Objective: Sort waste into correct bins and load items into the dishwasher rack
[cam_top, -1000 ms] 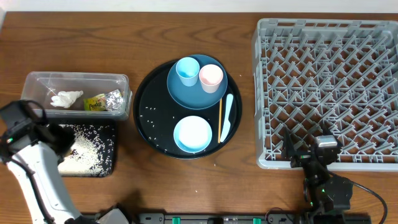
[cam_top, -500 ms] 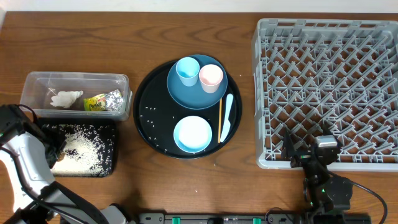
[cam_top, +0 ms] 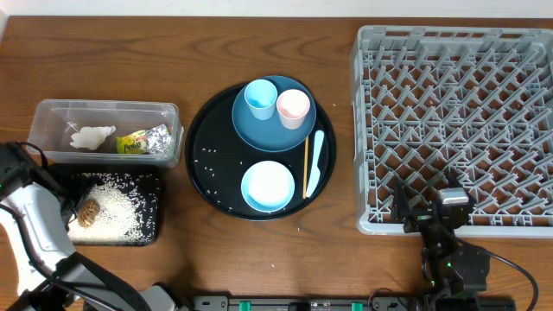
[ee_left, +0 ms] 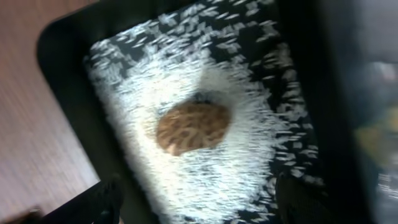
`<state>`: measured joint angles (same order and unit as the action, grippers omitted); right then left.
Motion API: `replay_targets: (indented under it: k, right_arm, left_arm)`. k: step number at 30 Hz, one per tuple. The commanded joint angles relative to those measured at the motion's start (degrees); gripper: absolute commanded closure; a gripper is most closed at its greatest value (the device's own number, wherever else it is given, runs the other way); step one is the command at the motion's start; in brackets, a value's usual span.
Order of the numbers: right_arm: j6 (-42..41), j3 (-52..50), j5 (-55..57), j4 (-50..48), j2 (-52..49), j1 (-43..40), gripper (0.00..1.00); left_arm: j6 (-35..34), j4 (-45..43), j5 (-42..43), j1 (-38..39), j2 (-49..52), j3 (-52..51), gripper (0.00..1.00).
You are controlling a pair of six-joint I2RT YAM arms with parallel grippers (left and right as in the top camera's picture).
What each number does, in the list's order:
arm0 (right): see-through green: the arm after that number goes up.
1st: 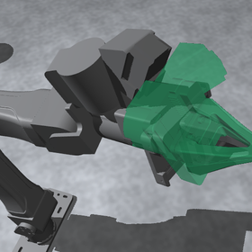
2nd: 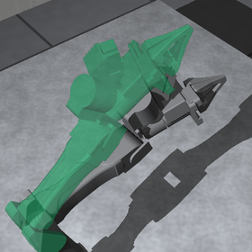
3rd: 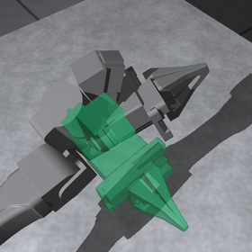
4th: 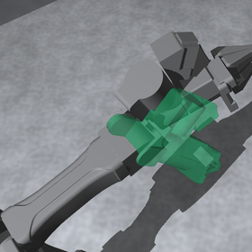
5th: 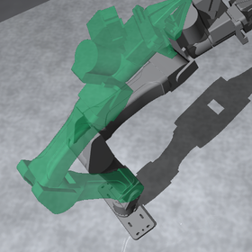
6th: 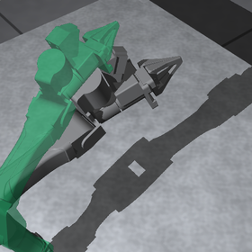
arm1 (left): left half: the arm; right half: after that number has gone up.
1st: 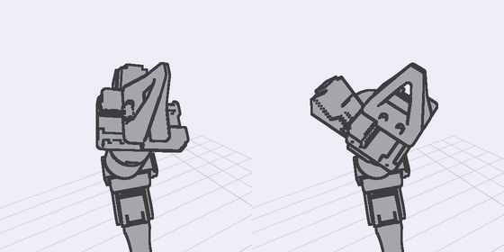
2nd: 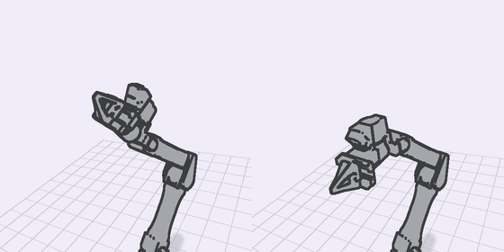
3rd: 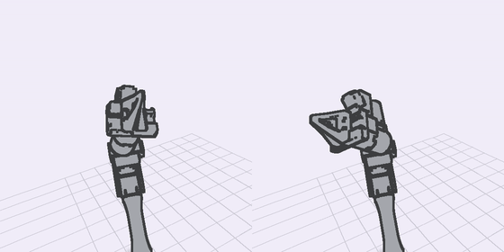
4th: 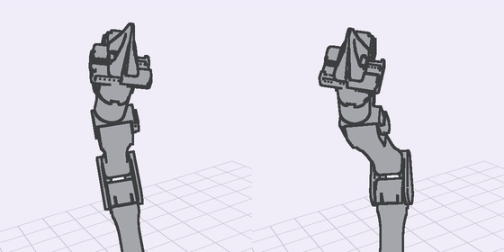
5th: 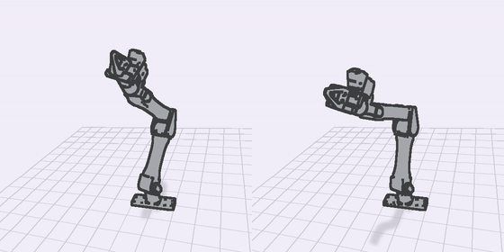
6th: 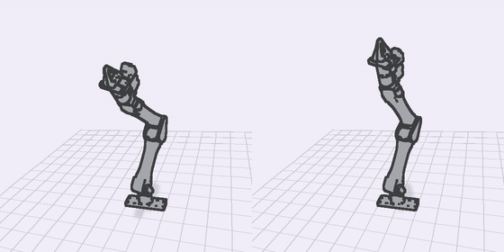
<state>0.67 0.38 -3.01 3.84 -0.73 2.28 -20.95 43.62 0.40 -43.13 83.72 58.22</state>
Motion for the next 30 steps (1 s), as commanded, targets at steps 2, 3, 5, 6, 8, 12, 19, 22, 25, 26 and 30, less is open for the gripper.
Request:
replay_targets:
  k: [2, 3, 5, 6, 8, 12, 19, 22, 25, 26, 30]
  right_arm:
    - [0.46, -0.07, 0.17, 0.24, 0.02, 0.28, 0.01]
    - [0.48, -0.07, 0.17, 0.24, 0.02, 0.28, 0.01]
    - [0.46, -0.07, 0.17, 0.24, 0.02, 0.28, 0.01]
    - [0.46, -0.07, 0.17, 0.24, 0.02, 0.28, 0.01]
    - [0.48, -0.07, 0.17, 0.24, 0.02, 0.28, 0.01]
    - [0.48, -0.07, 0.17, 0.24, 0.02, 0.28, 0.01]
    - [0.48, -0.07, 0.17, 0.24, 0.02, 0.26, 0.01]
    - [0.48, -0.07, 0.17, 0.24, 0.02, 0.28, 0.01]
    - [0.48, -0.07, 0.17, 0.24, 0.02, 0.28, 0.01]
    - [0.48, -0.07, 0.17, 0.24, 0.02, 0.28, 0.01]
    - [0.48, -0.07, 0.17, 0.24, 0.02, 0.28, 0.01]
  left_arm:
    - [0.0, 0.94, 7.04, 1.75, -5.42, 4.35, 0.21]
    - [-0.02, 1.07, 7.85, 2.67, -6.84, 4.39, 0.21]
    - [-0.17, 2.14, 9.62, 5.29, -9.75, 4.39, 0.21]
    - [-0.17, 2.84, 10.1, 6.86, -10.95, 4.37, 0.21]
    - [-0.15, 4.0, 11.13, 10.49, -13.07, 4.37, 0.21]
    - [-0.15, 5.44, 11.17, 18.6, -15.72, 4.37, 0.2]
    - [-0.85, 9.11, 11.26, 28.81, -15.76, 4.35, 0.12]
    - [-0.83, 9.55, 14.84, 32.76, -15.37, 4.04, 0.06]
    - [-0.83, 9.94, 20.59, 36.44, -15.13, 3.74, 0.05]
    - [-0.81, 10.34, 22.16, 37.64, -15.13, 3.72, 0.05]
    - [-0.81, 13.86, 23.17, 42.88, -15.13, 3.28, 0.09]
